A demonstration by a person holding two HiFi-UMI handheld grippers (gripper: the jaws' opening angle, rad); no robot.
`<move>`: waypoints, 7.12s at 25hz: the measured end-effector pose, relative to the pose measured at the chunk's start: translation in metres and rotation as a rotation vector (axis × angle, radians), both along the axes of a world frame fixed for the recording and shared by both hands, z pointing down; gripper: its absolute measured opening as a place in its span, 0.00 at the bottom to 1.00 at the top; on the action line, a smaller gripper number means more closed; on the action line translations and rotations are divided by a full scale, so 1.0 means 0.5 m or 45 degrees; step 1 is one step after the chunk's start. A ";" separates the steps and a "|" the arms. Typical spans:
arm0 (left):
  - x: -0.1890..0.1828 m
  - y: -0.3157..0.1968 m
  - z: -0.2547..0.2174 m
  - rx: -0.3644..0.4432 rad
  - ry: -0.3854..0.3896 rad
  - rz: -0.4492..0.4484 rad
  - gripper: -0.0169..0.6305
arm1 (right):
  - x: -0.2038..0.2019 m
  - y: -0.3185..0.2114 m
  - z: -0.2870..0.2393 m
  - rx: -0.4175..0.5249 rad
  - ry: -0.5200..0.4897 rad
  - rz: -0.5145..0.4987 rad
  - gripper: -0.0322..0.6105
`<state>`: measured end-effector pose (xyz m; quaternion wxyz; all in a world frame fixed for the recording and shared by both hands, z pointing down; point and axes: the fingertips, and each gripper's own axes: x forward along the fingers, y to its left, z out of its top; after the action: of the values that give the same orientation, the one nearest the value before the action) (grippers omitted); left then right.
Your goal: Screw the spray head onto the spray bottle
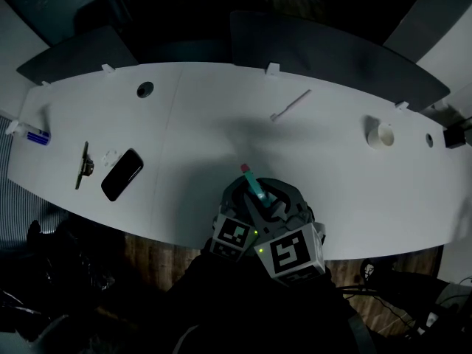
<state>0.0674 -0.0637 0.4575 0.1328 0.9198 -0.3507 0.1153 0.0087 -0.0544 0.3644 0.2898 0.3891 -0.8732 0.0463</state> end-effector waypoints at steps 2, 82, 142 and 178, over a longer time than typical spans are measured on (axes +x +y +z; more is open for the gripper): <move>0.000 0.000 0.000 0.002 0.004 0.002 0.64 | 0.000 0.004 -0.003 0.003 0.004 -0.004 0.21; 0.020 -0.021 0.008 0.089 -0.114 0.004 0.65 | 0.029 0.019 -0.001 0.276 -0.282 -0.055 0.21; 0.019 0.016 -0.001 0.086 0.024 0.315 0.61 | 0.073 0.013 0.005 0.342 -0.558 -0.176 0.25; 0.042 0.045 0.042 0.009 -0.150 1.047 0.66 | 0.061 0.018 0.026 0.255 -0.526 -0.407 0.25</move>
<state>0.0884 -0.0410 0.4784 0.0521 0.9756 0.0386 0.2098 0.0393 -0.0452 0.3775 0.0696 0.2554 -0.9643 -0.0081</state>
